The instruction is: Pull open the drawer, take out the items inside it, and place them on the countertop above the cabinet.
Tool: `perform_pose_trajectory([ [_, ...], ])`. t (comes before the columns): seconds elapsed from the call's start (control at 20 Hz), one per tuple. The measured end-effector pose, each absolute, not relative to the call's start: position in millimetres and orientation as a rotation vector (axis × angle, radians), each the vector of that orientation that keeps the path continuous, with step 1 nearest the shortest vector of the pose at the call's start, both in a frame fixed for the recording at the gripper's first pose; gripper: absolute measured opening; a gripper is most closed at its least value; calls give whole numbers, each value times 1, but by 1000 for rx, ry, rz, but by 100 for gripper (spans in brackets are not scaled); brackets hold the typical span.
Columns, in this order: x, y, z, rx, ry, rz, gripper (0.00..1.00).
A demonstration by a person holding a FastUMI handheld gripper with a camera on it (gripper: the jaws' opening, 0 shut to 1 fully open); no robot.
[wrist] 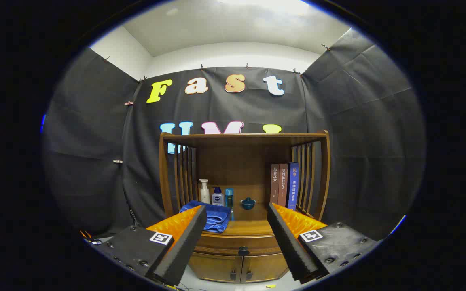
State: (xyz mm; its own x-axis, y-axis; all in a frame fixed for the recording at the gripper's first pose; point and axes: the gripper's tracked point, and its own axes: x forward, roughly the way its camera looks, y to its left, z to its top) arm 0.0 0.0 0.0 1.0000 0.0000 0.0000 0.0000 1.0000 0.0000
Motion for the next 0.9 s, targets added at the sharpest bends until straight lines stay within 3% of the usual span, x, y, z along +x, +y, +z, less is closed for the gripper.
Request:
perform_pose_trajectory([
  [0.9, 7, 1, -6, 21, 15, 13, 98],
])
